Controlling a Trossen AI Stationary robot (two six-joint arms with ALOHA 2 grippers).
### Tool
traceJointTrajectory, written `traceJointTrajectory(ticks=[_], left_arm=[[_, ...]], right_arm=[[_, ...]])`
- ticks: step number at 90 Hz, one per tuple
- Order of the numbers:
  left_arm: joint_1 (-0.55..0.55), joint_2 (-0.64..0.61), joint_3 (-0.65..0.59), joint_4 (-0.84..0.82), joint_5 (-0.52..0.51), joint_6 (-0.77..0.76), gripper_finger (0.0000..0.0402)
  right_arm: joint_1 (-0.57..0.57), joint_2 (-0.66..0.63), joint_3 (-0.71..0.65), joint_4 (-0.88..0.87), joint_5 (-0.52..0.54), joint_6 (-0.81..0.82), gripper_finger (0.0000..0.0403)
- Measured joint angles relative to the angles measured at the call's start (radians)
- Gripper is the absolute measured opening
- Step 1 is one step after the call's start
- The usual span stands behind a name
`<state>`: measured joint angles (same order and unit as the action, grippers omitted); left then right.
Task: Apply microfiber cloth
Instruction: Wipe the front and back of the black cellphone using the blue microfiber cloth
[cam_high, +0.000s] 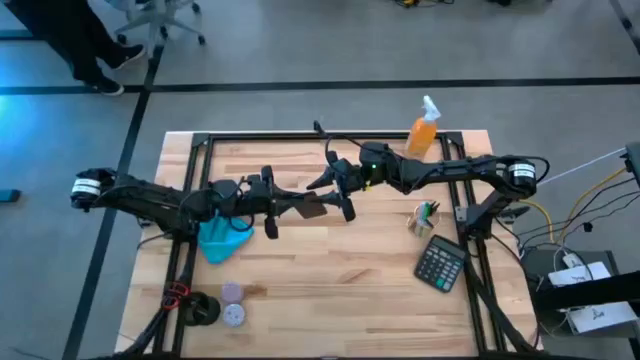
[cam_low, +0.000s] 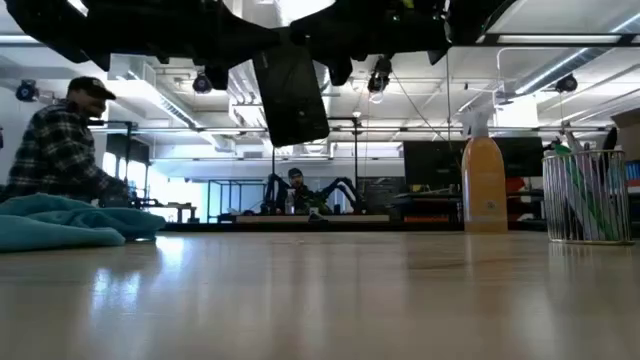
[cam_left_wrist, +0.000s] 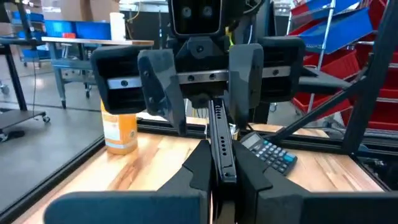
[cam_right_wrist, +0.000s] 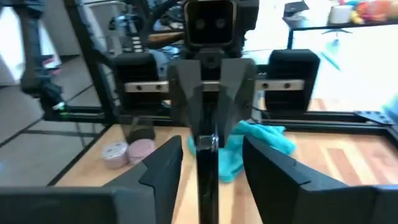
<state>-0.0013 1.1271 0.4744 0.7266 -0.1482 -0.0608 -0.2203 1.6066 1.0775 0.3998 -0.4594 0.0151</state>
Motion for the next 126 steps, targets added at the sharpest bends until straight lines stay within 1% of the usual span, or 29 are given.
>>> traceJointTrajectory(ticks=[14, 26, 30, 35, 41, 48, 53, 59, 69, 80, 85, 90, 98, 104, 109, 117, 126], left_arm=[[0.0, 0.003, 0.001, 0.02, -0.002, 0.011, 0.001], [0.001, 0.023, 0.001, 0.04, -0.008, 0.014, 0.001], [0.002, 0.029, 0.001, 0.043, -0.012, 0.013, 0.0011], [0.002, 0.033, 0.001, 0.044, -0.014, 0.018, 0.0016], [0.002, 0.033, 0.001, 0.042, -0.01, 0.026, 0.0032], [0.002, 0.014, 0.002, 0.015, 0.001, 0.054, 0.0063], [0.002, -0.018, 0.002, -0.032, -0.003, 0.079, 0.0088], [0.002, -0.064, 0.003, -0.084, -0.033, 0.088, 0.0119], [0.003, -0.145, 0.003, -0.229, -0.069, 0.095, 0.0166], [0.002, -0.259, 0.003, -0.401, -0.08, 0.091, 0.0207], [0.002, -0.317, 0.003, -0.51, -0.121, 0.062, 0.0221], [0.002, -0.362, 0.003, -0.629, -0.188, -0.005, 0.0231], [0.005, -0.416, 0.003, -0.86, -0.308, -0.149, 0.024], [0.011, -0.436, 0.003, -1.008, -0.361, -0.229, 0.0242], [0.013, -0.441, 0.001, -1.1, -0.387, -0.28, 0.0242], [0.013, -0.427, -0.001, -1.198, -0.412, -0.346, 0.024], [0.013, -0.401, -0.001, -1.307, -0.396, -0.429, 0.0234]], right_arm=[[0.0, 0.0, 0.0, -0.005, 0.015, -0.012, 0.0083], [0.0, 0.0, -0.001, -0.012, 0.012, -0.03, 0.0024], [0.0, 0.0, -0.001, -0.013, 0.012, -0.038, 0.0015], [0.0, 0.0, -0.001, -0.014, 0.012, -0.039, 0.0014], [0.0, 0.0, -0.001, -0.017, 0.011, -0.03, 0.0015], [0.001, 0.0, 0.0, -0.021, 0.018, -0.035, 0.0012], [0.0, 0.0, 0.0, -0.028, 0.018, -0.032, 0.0012], [-0.001, 0.0, 0.0, -0.028, 0.022, -0.025, 0.0011], [-0.001, 0.0, 0.0, -0.02, 0.043, -0.027, 0.0011], [-0.003, 0.0, 0.0, -0.021, 0.044, -0.034, 0.0011], [-0.007, 0.0, 0.001, -0.021, 0.044, -0.036, 0.0011], [-0.012, 0.0, 0.001, -0.021, 0.044, -0.042, 0.0011], [-0.025, 0.0, 0.001, -0.022, 0.044, -0.057, 0.0011], [-0.036, 0.004, 0.002, -0.02, 0.05, -0.078, 0.0011], [-0.039, 0.013, 0.002, -0.017, 0.088, -0.099, 0.0011], [-0.041, 0.039, 0.002, -0.012, 0.141, -0.139, 0.0011], [-0.041, 0.074, 0.002, 0.032, 0.146, -0.142, 0.0011]])
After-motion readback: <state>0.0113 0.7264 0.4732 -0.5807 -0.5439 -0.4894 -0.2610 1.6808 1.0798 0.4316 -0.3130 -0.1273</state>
